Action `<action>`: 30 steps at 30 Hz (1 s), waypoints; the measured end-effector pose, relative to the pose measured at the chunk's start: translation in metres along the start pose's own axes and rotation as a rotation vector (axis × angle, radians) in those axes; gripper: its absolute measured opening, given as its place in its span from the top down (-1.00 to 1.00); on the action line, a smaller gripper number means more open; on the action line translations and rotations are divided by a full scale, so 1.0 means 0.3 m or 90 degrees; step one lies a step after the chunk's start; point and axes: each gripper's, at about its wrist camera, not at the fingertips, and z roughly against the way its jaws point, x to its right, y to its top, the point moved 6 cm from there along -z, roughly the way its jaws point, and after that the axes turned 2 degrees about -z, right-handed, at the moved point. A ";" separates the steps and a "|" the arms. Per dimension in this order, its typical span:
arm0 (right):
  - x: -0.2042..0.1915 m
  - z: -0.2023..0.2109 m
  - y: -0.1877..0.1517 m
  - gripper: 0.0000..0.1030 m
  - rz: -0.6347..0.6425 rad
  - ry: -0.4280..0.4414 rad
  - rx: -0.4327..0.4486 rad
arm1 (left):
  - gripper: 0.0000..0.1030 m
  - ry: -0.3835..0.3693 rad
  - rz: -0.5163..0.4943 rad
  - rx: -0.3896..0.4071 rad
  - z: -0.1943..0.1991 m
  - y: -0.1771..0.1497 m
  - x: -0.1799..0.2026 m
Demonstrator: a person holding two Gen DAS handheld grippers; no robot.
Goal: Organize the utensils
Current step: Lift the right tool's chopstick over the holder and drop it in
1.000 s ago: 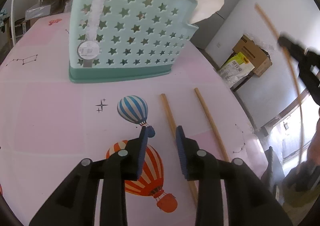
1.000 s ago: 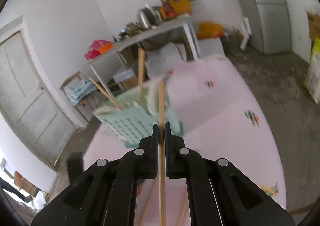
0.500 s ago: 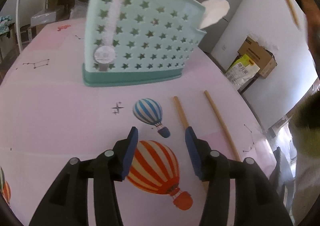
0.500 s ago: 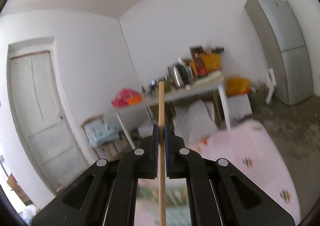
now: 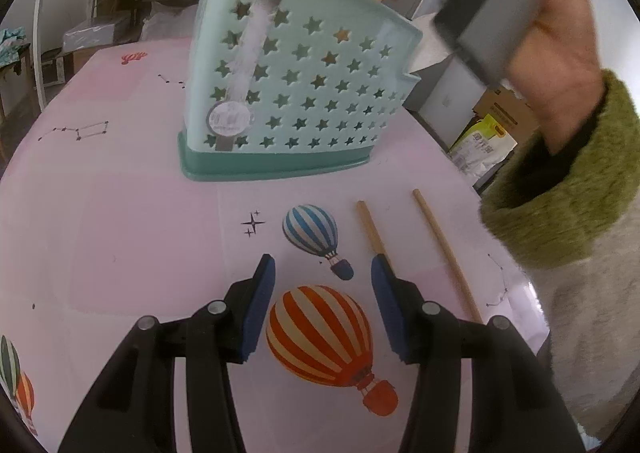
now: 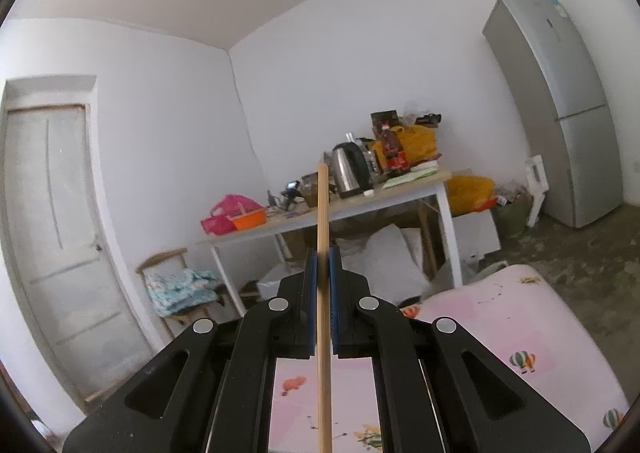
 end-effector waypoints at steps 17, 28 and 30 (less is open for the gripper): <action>0.021 0.122 -0.121 0.88 0.053 -0.014 -0.046 | 0.05 -0.002 -0.004 0.002 0.006 0.002 0.018; 0.101 0.413 -0.088 -0.20 0.044 -0.040 -0.057 | -0.02 -0.006 -0.009 0.008 0.033 0.010 0.052; 0.122 0.461 -0.087 -0.22 0.038 -0.052 -0.058 | -0.03 -0.004 -0.012 0.010 0.036 0.013 0.062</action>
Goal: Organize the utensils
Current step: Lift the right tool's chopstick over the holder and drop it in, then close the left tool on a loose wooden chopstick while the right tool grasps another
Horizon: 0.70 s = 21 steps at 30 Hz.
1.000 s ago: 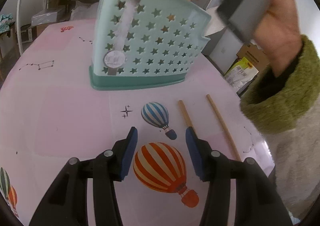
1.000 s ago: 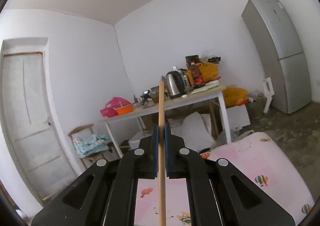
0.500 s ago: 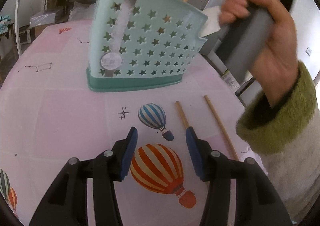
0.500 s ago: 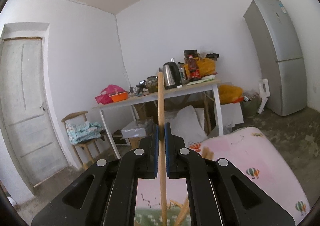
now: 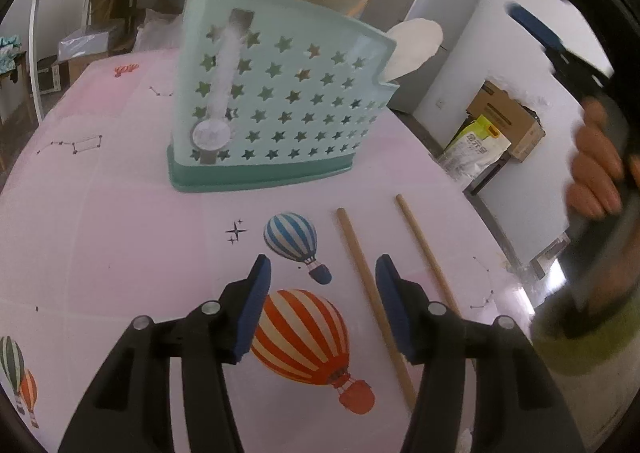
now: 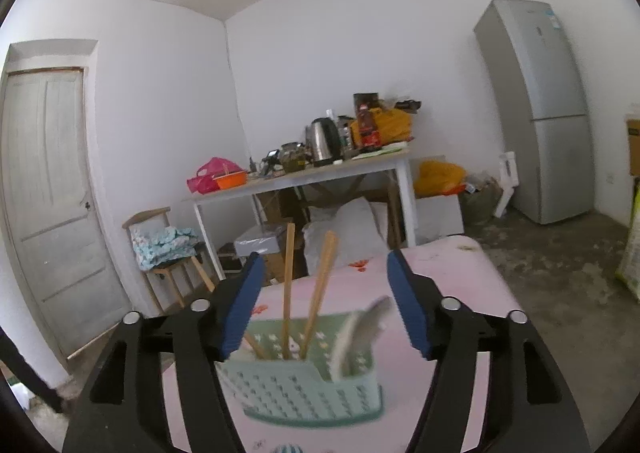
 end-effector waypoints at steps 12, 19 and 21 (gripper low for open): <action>0.183 0.064 -0.413 -0.20 -0.108 -0.108 -0.313 | -0.06 -0.008 -0.018 -0.030 -0.028 -0.013 0.082; 0.148 0.039 -0.621 0.13 -0.080 -0.119 -0.423 | -0.05 0.007 -0.035 -0.063 -0.069 -0.040 0.131; 0.141 0.029 -0.644 0.19 -0.055 -0.132 -0.433 | 0.00 0.027 -0.051 -0.061 -0.074 -0.048 0.151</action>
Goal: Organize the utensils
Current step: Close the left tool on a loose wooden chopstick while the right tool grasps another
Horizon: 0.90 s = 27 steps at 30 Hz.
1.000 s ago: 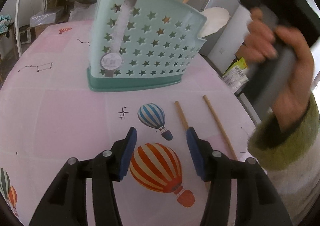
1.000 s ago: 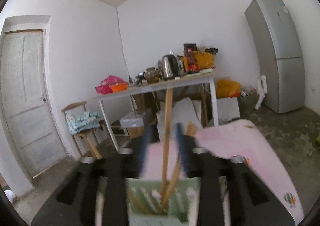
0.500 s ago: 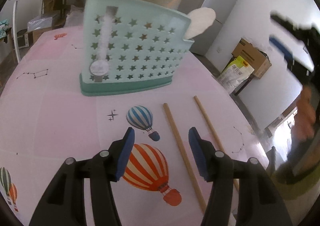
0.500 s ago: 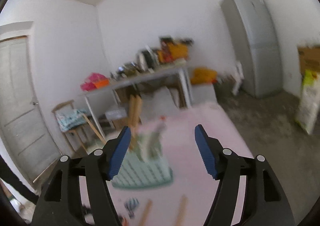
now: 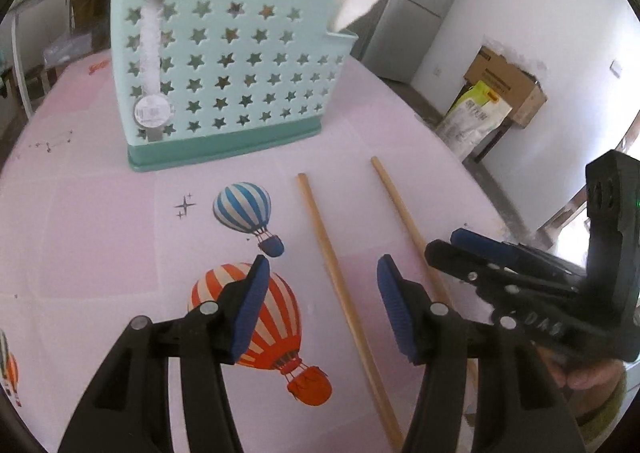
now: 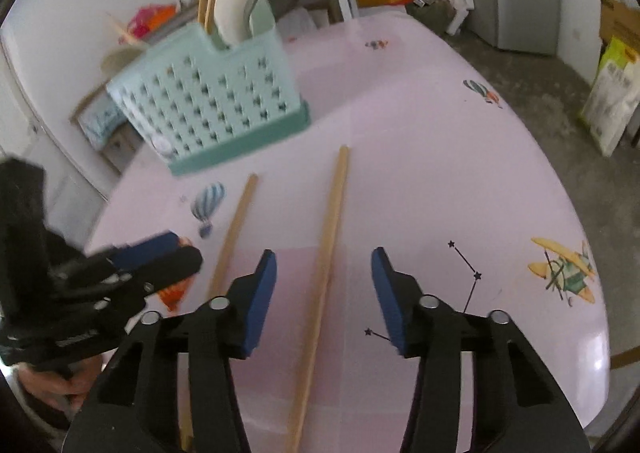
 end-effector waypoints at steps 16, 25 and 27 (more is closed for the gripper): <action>0.048 -0.008 -0.038 0.91 -0.019 -0.037 0.003 | 0.83 0.096 -0.120 -0.039 -0.103 -0.030 0.105; 0.083 0.044 -0.090 0.91 -0.042 0.000 -0.004 | 0.90 0.095 -0.145 -0.073 -0.053 -0.041 0.043; 0.082 0.062 -0.110 0.91 -0.039 0.007 -0.010 | 0.90 0.094 -0.152 -0.087 -0.031 -0.061 0.030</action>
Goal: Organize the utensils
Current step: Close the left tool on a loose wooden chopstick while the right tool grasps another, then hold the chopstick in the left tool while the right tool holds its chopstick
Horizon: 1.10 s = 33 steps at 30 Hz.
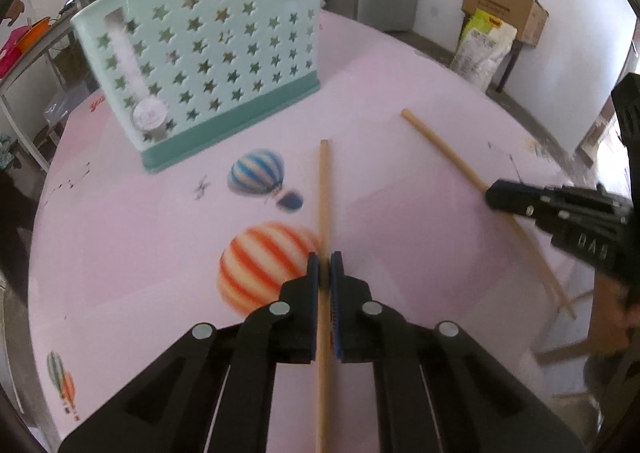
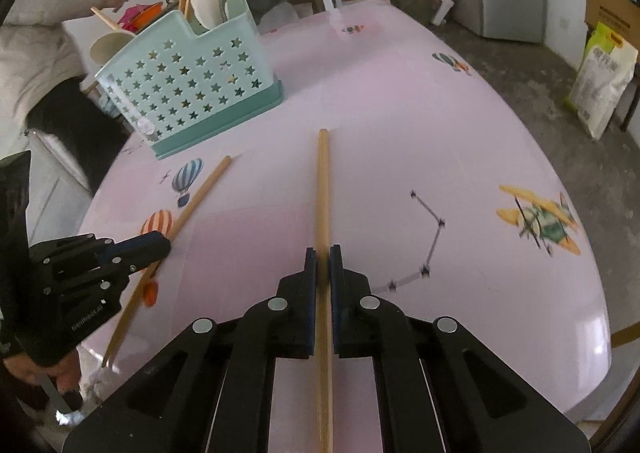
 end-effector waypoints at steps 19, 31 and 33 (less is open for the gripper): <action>-0.075 -0.034 0.039 0.61 0.060 0.001 -0.038 | 0.47 -0.031 0.050 -0.012 0.036 -0.043 -0.069; -0.107 -0.122 0.133 0.63 0.111 -0.049 -0.036 | 0.47 0.032 0.003 -0.004 -0.025 0.068 -0.043; -0.110 -0.130 0.142 0.66 0.118 -0.056 -0.034 | 0.47 0.038 0.005 0.000 -0.033 0.084 -0.047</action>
